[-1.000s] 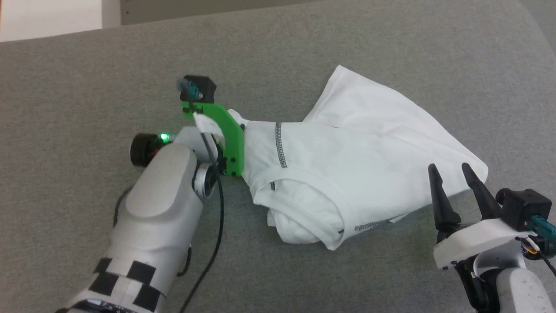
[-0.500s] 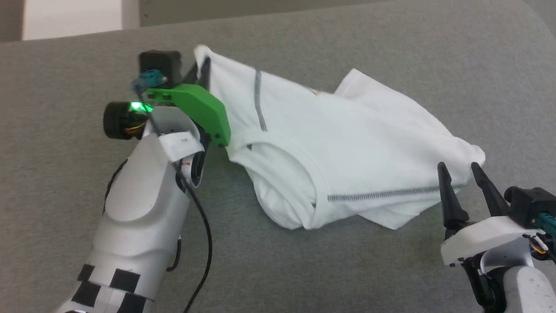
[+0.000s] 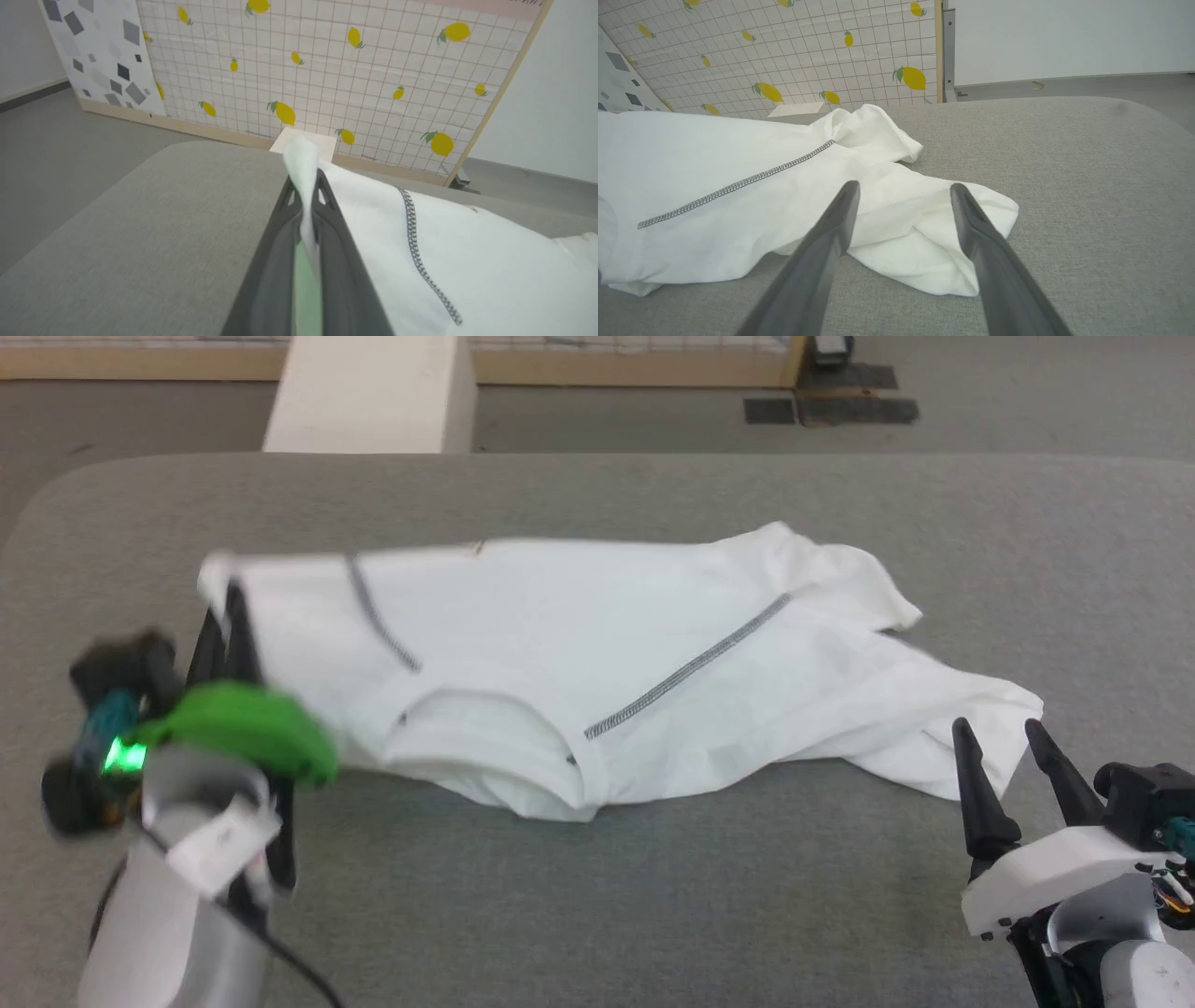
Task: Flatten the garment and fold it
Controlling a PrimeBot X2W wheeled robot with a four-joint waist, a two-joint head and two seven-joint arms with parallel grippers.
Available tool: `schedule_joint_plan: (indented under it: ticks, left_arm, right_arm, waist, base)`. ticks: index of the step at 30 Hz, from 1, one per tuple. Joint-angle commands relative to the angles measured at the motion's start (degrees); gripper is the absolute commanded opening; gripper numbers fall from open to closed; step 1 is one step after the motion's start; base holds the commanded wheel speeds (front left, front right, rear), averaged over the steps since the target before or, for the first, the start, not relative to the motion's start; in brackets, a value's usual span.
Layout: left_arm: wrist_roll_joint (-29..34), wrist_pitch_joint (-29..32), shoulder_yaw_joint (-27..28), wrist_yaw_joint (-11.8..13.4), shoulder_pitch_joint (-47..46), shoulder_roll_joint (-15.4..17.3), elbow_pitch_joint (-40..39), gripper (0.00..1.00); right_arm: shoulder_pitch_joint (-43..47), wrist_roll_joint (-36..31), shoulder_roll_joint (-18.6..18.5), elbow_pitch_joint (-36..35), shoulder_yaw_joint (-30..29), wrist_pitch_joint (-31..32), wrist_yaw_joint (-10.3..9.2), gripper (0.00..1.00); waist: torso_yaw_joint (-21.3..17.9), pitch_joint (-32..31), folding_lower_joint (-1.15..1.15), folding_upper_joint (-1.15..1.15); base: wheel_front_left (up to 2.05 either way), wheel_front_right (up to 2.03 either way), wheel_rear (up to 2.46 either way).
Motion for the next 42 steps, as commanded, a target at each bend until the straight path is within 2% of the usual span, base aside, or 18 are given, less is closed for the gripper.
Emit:
schedule_joint_plan:
  ticks: [1,4,8,9,10,11,15,20,27,30,35,36,37,38,39,40,41,42]
  left_arm:
    - [-1.11,0.76,0.9,1.07,3.88,0.74,-0.91,0.0]
    - [-2.82,2.65,2.51,2.75,11.72,1.05,-1.88,0.0]
    - [-6.0,4.5,2.43,2.02,17.76,-0.49,-0.32,0.0]
    - [-7.07,4.41,2.28,1.2,18.45,-1.21,0.37,0.08]
    - [-7.91,3.98,2.27,0.57,18.74,-1.9,0.82,0.73]
    - [-8.71,3.19,2.24,-0.16,18.95,-2.69,1.38,1.0]
    - [-10.33,-2.83,2.86,-2.8,18.66,-5.12,3.22,1.0]
    - [-7.19,-11.77,3.54,-4.78,17.34,-6.79,3.48,1.0]
    - [0.91,-12.62,7.17,-8.23,15.56,-10.81,-2.05,1.0]
    - [2.8,-12.63,8.4,-10.37,14.89,-12.07,-2.46,1.0]
    - [4.67,-12.64,8.81,-12.13,14.36,-13.21,-2.71,1.0]
    - [4.73,-12.64,8.88,-12.33,14.22,-13.29,-2.65,1.0]
    - [4.81,-12.64,8.92,-12.53,14.05,-13.35,-2.55,1.0]
    - [4.84,-12.64,8.99,-12.65,13.95,-13.39,-2.47,1.0]
    - [4.49,-12.64,9.04,-12.74,13.83,-13.41,-2.36,1.0]
    - [4.06,-12.64,9.01,-12.7,13.73,-13.43,-2.3,1.0]
    - [3.72,-12.65,8.98,-12.67,13.69,-13.43,-2.24,1.0]
    - [3.45,-12.65,8.98,-12.63,13.67,-13.44,-2.17,1.0]
  right_arm:
    - [0.69,0.31,-0.01,-0.47,0.09,0.31,-0.08,1.0]
    - [0.95,0.46,-0.01,-0.81,0.47,1.3,-0.08,1.0]
    - [1.39,0.46,-0.01,-0.76,1.38,3.91,-0.08,1.0]
    - [1.42,0.42,-0.01,-0.78,1.86,4.69,-0.08,1.0]
    - [1.36,0.3,-0.01,-0.92,2.32,5.15,-0.08,1.0]
    - [1.21,0.31,-0.01,-1.02,2.94,5.74,-0.08,1.0]
    - [0.02,0.68,-0.01,-1.23,5.92,8.31,-0.08,1.0]
    - [-3.17,1.67,-0.01,-0.36,8.57,11.61,-0.08,1.0]
    - [-10.24,3.99,-0.01,6.4,6.23,20.05,-0.08,1.0]
    - [-13.15,3.8,-0.01,9.14,4.78,22.42,-0.08,1.0]
    - [-16.47,3.18,-0.01,12.9,2.82,25.3,-0.08,1.0]
    - [-16.87,3.1,-0.01,13.25,2.55,25.34,-0.08,0.95]
    - [-17.23,2.99,-0.01,13.71,2.27,25.49,-0.08,0.71]
    - [-17.37,2.83,-0.01,14.06,2.31,25.76,-0.08,0.66]
    - [-17.37,2.39,-0.01,14.44,2.43,26.31,-0.08,0.69]
    - [-17.2,1.44,-0.01,14.76,2.76,27.15,-0.08,0.8]
    - [-16.99,0.59,-0.01,14.99,3.08,27.93,-0.08,0.83]
    - [-16.76,-0.25,-0.01,15.21,3.39,28.75,-0.08,0.62]
  waist:
    - [3.16,-2.28,0.0,0.0]
    - [3.83,-2.0,0.0,0.0]
    - [4.69,-1.61,0.0,0.0]
    - [4.9,-1.51,0.0,0.0]
    - [5.07,-1.4,0.0,0.0]
    - [5.23,-1.29,0.0,0.0]
    - [5.66,-0.72,0.0,0.0]
    - [6.48,0.23,0.0,0.0]
    - [8.75,2.38,0.0,0.0]
    - [9.88,3.37,0.0,0.0]
    - [11.53,4.66,0.0,0.0]
    - [11.7,4.81,0.0,0.0]
    - [11.9,4.93,0.0,0.0]
    - [12.0,4.99,0.0,0.0]
    - [12.04,5.06,0.0,0.0]
    - [11.98,5.1,0.0,0.0]
    - [11.89,5.11,0.0,0.0]
    - [11.76,5.11,0.0,0.0]
  base:
    - [0.0,0.0,0.0]
    - [0.0,0.0,0.0]
    - [0.0,0.0,0.0]
    - [0.0,0.0,0.0]
    - [0.0,0.0,0.0]
    - [0.0,0.0,0.0]
    - [0.0,0.0,0.0]
    - [0.0,0.0,0.0]
    - [0.0,0.0,0.0]
    - [0.0,0.0,0.0]
    - [0.0,0.0,0.0]
    - [0.0,0.0,0.0]
    - [0.0,0.0,0.0]
    - [0.0,0.0,0.0]
    - [0.0,0.0,0.0]
    - [0.0,0.0,0.0]
    - [0.0,0.0,0.0]
    - [0.0,0.0,0.0]
